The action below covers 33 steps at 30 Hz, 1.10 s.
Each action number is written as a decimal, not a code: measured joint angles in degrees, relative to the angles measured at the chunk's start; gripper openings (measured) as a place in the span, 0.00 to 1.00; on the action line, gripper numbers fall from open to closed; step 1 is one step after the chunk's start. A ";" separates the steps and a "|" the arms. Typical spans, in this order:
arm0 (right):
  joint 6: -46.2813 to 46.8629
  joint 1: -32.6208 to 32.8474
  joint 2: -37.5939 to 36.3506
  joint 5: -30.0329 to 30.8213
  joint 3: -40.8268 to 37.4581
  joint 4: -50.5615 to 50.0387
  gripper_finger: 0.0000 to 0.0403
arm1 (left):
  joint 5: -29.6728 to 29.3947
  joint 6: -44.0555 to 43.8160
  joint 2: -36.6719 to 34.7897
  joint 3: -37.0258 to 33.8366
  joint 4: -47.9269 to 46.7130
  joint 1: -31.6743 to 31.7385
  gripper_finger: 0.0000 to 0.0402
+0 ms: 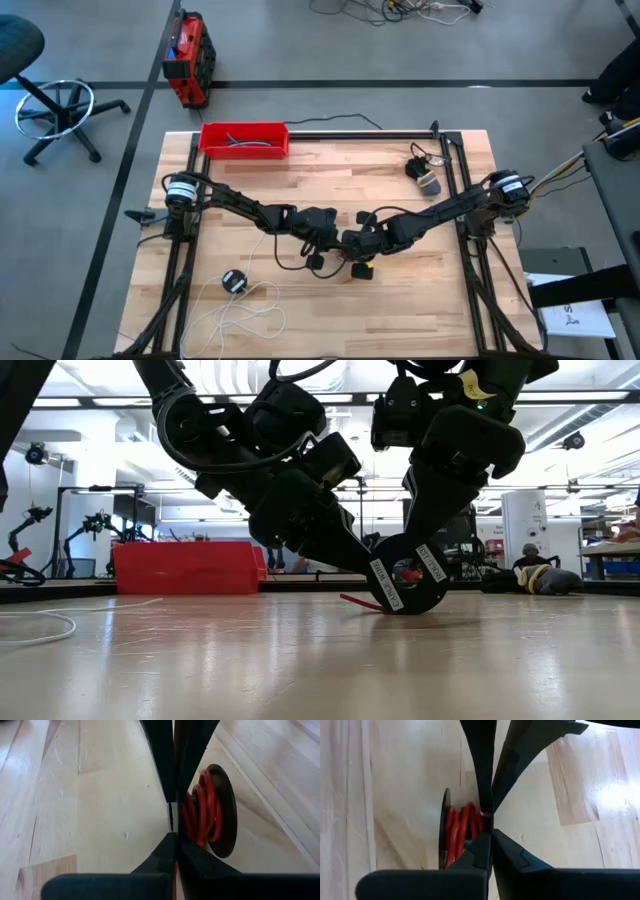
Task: Coil cords
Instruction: Coil the red wire onto the black spool
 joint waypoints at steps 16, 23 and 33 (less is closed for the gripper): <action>-0.57 0.02 0.00 0.05 -0.07 -0.88 0.00 | -2.86 2.25 0.31 0.00 -6.52 0.07 0.23; -0.50 0.02 0.00 0.03 -0.07 -0.93 0.00 | -2.65 1.03 2.18 0.13 -5.63 0.10 0.21; -0.46 0.04 0.02 0.05 -0.01 -3.21 0.00 | -3.04 0.01 -0.95 0.13 -13.46 0.35 0.01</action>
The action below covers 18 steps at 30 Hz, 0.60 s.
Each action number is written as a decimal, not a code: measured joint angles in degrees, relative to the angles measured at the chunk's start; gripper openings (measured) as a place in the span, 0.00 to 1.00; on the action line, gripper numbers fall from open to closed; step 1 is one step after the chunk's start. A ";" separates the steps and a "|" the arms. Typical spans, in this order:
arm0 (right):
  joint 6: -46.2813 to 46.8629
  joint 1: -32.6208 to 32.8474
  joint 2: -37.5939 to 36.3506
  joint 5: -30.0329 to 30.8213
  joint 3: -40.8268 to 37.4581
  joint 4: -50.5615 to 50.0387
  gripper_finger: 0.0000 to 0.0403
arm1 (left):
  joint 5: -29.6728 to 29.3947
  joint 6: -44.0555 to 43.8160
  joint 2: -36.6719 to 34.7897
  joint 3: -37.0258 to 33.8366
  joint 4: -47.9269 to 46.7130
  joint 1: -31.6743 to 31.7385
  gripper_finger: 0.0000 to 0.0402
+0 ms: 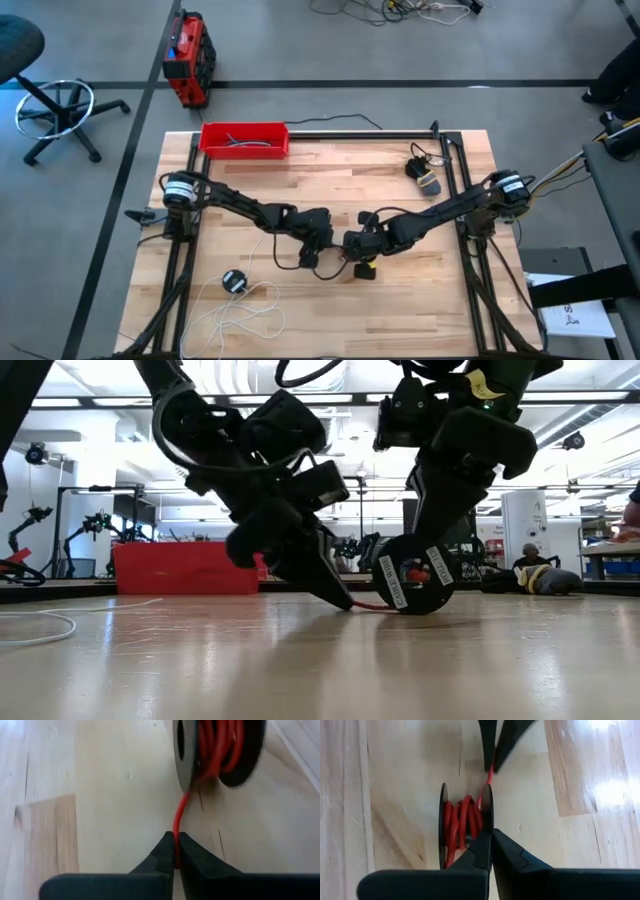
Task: Coil cords
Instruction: Coil the red wire onto the black spool
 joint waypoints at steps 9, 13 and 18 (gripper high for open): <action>0.39 0.00 -0.20 -0.07 -0.08 -3.72 0.00 | 0.00 -0.08 -1.38 0.04 -4.65 -0.02 0.00; 0.51 -0.02 -0.20 -0.53 -0.18 -4.01 0.00 | 0.00 0.01 -1.93 -0.08 -5.11 -0.02 0.00; 0.48 -0.04 -0.20 -0.54 -0.21 -3.88 0.00 | 0.01 0.03 -2.50 -0.17 -5.53 -0.04 0.00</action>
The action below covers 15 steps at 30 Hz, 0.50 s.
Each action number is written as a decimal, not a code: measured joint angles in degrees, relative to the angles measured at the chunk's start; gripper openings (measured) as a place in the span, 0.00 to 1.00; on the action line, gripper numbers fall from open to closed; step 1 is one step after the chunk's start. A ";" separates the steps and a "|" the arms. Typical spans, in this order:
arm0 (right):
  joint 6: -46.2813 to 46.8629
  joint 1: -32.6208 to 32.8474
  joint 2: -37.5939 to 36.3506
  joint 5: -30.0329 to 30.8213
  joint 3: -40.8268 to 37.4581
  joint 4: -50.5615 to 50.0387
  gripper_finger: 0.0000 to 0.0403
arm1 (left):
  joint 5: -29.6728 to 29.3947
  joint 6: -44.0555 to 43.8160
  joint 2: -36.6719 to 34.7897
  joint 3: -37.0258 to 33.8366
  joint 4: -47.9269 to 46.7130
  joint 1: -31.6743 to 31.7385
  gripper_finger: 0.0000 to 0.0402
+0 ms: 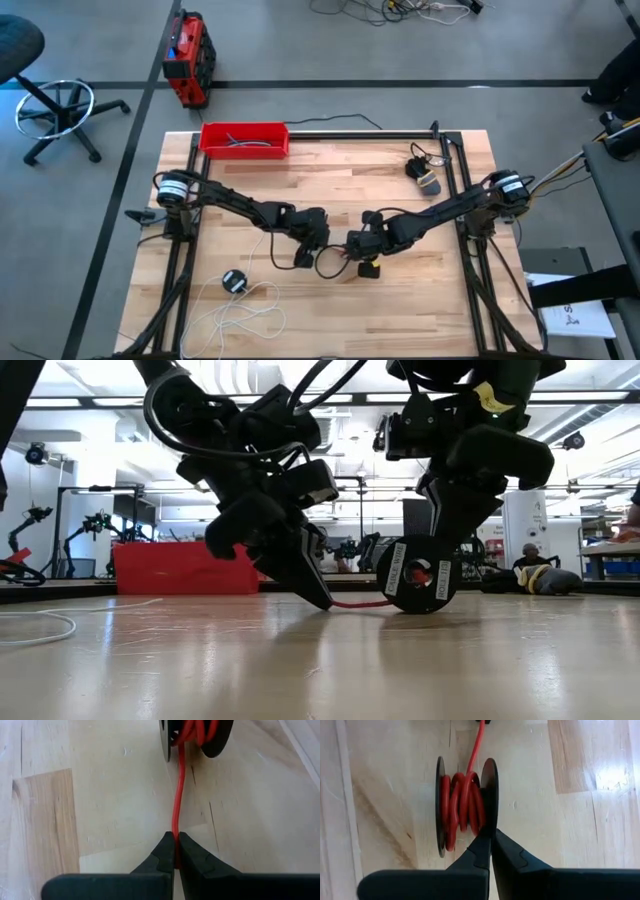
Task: Coil cords
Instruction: Coil the red wire onto the black spool
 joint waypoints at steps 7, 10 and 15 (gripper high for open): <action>-0.02 0.02 0.00 0.02 0.00 0.31 0.00 | -0.01 0.07 -0.08 0.34 0.81 0.00 0.01; -0.02 0.00 0.00 0.04 0.00 0.37 0.00 | -0.01 0.07 -0.09 0.54 2.08 0.00 0.04; -0.02 0.00 0.00 0.09 0.02 0.43 0.00 | -0.01 0.09 -0.23 1.52 2.21 0.00 0.11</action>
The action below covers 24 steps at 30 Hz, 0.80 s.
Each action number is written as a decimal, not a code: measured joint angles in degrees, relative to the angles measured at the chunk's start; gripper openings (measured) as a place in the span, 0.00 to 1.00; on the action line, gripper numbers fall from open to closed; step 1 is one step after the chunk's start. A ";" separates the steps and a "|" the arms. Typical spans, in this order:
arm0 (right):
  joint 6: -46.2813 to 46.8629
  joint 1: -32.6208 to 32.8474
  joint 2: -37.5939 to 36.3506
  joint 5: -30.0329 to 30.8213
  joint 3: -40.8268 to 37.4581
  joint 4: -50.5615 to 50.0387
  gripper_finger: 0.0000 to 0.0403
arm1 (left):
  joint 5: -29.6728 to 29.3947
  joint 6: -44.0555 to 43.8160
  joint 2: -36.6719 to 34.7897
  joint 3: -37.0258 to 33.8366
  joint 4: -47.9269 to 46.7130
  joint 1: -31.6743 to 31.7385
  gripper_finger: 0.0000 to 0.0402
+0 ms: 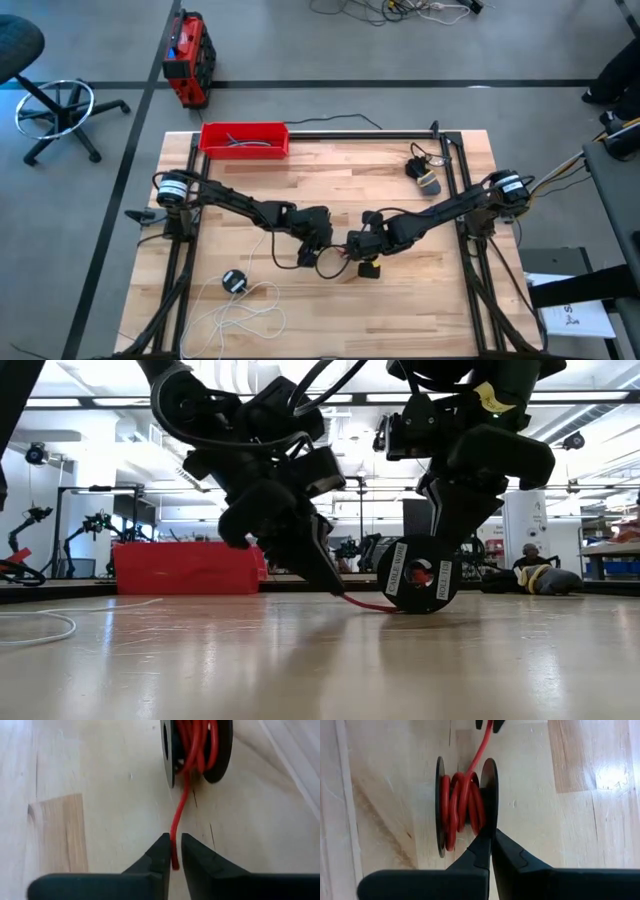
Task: Coil cords
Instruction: Coil the red wire onto the black spool
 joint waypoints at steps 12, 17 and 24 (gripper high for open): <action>-0.17 -0.09 -0.06 0.15 0.00 0.12 0.00 | 3.53 -2.69 -0.90 0.15 15.56 -0.40 0.30; -0.20 -0.09 -0.08 0.15 0.02 0.15 0.00 | 2.82 -3.04 1.08 -0.06 18.47 -0.53 0.29; -0.22 -0.09 -0.11 0.15 0.07 0.20 0.00 | -1.09 -3.26 3.50 -0.08 20.72 -0.50 0.15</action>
